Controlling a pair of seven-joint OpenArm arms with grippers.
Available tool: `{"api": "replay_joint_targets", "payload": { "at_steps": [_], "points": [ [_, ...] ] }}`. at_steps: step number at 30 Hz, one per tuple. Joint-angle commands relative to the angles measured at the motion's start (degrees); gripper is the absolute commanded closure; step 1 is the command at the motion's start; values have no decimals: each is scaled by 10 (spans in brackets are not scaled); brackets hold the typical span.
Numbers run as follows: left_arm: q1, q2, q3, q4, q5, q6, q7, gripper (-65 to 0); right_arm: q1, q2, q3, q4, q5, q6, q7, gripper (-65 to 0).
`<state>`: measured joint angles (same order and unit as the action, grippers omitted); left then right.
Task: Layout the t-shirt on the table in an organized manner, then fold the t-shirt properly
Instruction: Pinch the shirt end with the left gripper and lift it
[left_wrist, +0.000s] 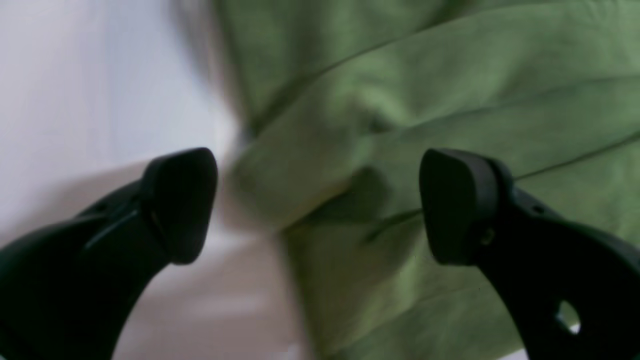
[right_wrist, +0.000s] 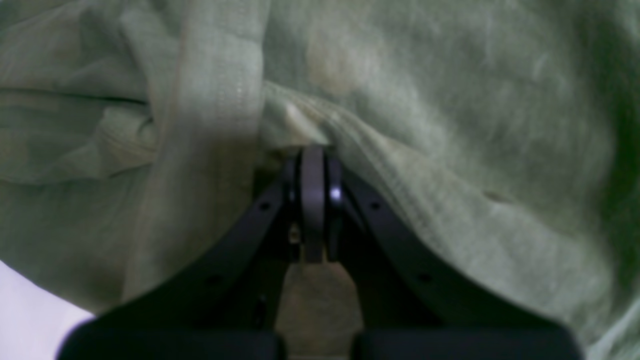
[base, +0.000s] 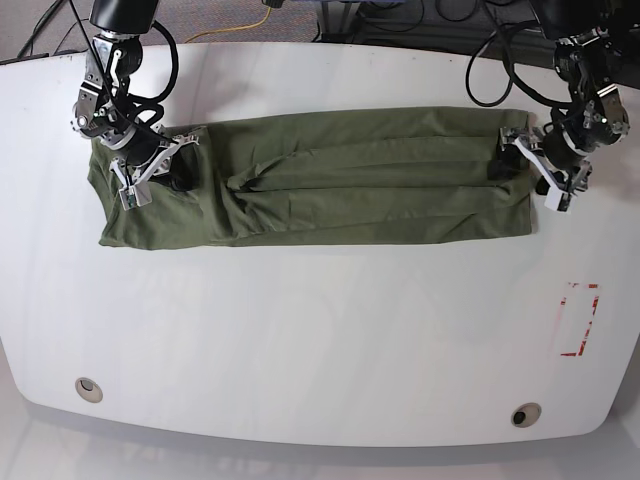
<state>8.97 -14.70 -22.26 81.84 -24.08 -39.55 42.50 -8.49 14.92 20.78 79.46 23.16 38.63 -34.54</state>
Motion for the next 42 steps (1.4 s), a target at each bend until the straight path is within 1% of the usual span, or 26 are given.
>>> {"api": "replay_joint_targets", "payload": {
  "at_steps": [1,5,12,14,16,21,25,30,36,42],
  "points": [
    [8,5,21,-3,13,-4,47,-619,-6,2,-2,-2,-33,-3,-45,-3],
    [22,6,39,4,12,-4,47,-619,-6,2,-2,-2,-32,-3,-45,-3],
    [31,16,47,27,12,-4,47,-618,-6,2,-2,-2,-32,-3,-45,-3],
    [31,16,46,30,12,-4,47,-607,-6,2,-2,-2,-32,-3,-45,-3],
    [31,16,46,30,12,-4,47,-574,-6,2,-2,-2,-31,-3,-45,-3],
    [28,16,44,29,13,-4,47,-428,-6,2,-2,-2,-30,-3,-45,-3],
    [27,17,44,28,14,-4,47,-338,-7,2,-2,-2,-30,-3,-45,-3],
    [22,19,44,29,14,-4,46,-206,-8,2,-2,-2,-29,-3,-45,-3],
    [7,20,44,28,15,-4,46,0,-9,2,-2,-2,-29,-3,-45,-3],
    [7,20,44,45,13,-4,46,0,-9,2,-2,-2,-29,-3,-45,-3]
  ]
}}
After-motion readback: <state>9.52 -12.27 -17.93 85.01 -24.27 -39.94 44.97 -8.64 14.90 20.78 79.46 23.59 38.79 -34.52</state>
